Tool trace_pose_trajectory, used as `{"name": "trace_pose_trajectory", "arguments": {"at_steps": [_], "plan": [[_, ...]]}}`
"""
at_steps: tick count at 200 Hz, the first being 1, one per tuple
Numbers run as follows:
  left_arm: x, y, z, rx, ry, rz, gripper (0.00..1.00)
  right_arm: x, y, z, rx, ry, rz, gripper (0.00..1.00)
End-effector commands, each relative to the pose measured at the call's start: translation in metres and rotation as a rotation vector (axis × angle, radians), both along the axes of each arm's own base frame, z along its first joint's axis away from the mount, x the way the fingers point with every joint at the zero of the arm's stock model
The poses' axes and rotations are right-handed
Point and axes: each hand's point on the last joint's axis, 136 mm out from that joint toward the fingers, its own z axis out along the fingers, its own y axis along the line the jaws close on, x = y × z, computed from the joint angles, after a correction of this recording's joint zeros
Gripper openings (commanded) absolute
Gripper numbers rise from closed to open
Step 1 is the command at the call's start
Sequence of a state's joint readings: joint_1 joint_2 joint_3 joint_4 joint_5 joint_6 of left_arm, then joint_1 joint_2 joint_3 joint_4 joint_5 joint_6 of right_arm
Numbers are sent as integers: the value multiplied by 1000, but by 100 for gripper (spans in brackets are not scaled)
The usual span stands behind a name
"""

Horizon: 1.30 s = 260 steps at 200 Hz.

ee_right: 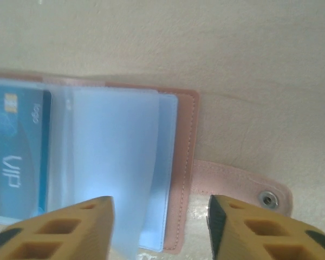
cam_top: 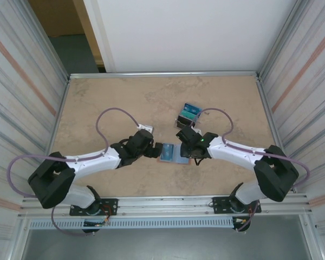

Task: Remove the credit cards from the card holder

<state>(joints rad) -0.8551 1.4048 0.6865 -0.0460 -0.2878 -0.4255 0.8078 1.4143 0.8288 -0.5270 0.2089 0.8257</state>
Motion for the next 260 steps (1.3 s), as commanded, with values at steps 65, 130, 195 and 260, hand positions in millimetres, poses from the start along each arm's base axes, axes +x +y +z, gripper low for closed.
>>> {"name": "trace_pose_trajectory", "arguments": {"at_steps": [65, 130, 195, 260], "plan": [[2, -36, -9, -10, 2, -86, 95, 4, -2, 39, 118, -87, -46, 88], [-2, -39, -27, -7, 52, -81, 85, 4, 16, 46, 203, -66, -9, 99], [-19, -52, -38, 21, 92, -128, 72, 2, 36, 49, 428, 24, 47, 74], [-39, -59, -48, 29, 137, -140, 48, 2, 38, 26, 400, 86, 56, 38]]}}
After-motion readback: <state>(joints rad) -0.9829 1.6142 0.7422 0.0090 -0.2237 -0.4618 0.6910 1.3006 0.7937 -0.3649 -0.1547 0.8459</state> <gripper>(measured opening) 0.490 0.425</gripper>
